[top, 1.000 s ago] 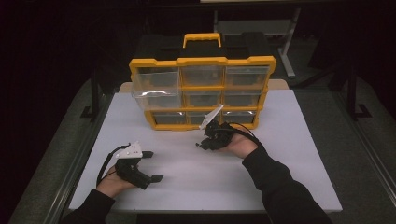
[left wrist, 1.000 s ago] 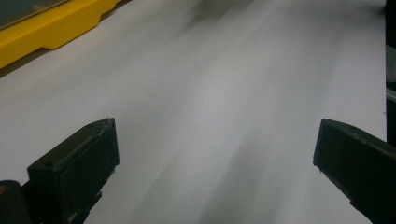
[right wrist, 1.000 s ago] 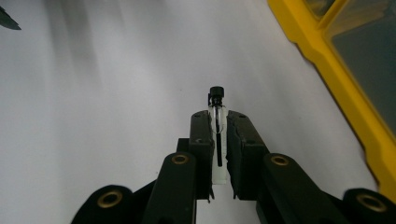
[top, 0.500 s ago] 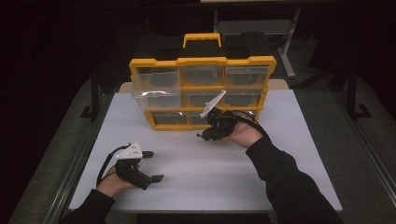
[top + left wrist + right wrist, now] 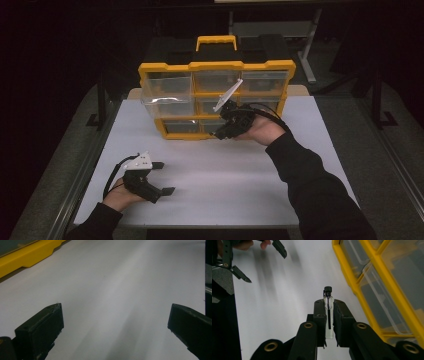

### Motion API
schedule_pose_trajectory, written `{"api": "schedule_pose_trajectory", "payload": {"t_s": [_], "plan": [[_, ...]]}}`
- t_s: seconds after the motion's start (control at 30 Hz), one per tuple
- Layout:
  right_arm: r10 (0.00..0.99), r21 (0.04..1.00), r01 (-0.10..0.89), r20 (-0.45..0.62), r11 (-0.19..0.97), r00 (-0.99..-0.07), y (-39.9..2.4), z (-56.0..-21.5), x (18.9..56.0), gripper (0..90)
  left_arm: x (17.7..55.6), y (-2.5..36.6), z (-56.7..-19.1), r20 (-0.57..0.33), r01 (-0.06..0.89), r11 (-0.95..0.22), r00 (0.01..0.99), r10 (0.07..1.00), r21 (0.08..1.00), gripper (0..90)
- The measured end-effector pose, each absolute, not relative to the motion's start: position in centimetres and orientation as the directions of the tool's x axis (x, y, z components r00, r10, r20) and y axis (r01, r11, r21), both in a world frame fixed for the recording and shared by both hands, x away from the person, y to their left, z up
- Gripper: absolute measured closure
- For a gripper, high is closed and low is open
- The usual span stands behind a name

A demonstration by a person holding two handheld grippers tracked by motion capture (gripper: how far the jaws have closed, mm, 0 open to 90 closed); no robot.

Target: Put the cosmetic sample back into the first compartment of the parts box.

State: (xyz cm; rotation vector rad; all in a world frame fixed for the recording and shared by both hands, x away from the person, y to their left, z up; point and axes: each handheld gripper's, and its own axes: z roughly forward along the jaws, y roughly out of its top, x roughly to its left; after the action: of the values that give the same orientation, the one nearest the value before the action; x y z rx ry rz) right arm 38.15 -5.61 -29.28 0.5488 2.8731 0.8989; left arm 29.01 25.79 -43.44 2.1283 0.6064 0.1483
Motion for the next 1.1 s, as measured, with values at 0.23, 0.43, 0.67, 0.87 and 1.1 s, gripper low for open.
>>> {"api": "schedule_pose_trajectory", "payload": {"t_s": [0.23, 0.43, 0.67, 0.87, 1.1], "plan": [[0.357, 0.567, 0.303, 0.016, 0.766, -0.934, -5.6, -27.3, 38.4, 79.5, 29.0, 25.8, -43.4, -0.115, 0.364, -0.483, 0.875, 0.47, 0.797, 0.0], [0.361, 0.568, 0.301, 0.007, 0.766, -0.932, -5.7, -25.6, 38.7, 79.5, 29.0, 25.8, -43.4, -0.114, 0.362, -0.483, 0.876, 0.469, 0.797, 0.0], [0.365, 0.575, 0.302, 0.005, 0.761, -0.931, -5.7, -23.7, 38.9, 79.5, 29.0, 25.8, -43.5, -0.117, 0.365, -0.483, 0.876, 0.469, 0.796, 0.0], [0.359, 0.58, 0.288, -0.008, 0.762, -0.933, -5.5, -22.0, 39.1, 79.5, 29.0, 25.8, -43.4, -0.122, 0.369, -0.482, 0.875, 0.468, 0.795, 0.0], [0.36, 0.59, 0.276, -0.026, 0.758, -0.933, -5.2, -20.2, 39.4, 79.4, 28.9, 25.8, -43.4, -0.123, 0.369, -0.482, 0.875, 0.468, 0.795, 0.0]]}}
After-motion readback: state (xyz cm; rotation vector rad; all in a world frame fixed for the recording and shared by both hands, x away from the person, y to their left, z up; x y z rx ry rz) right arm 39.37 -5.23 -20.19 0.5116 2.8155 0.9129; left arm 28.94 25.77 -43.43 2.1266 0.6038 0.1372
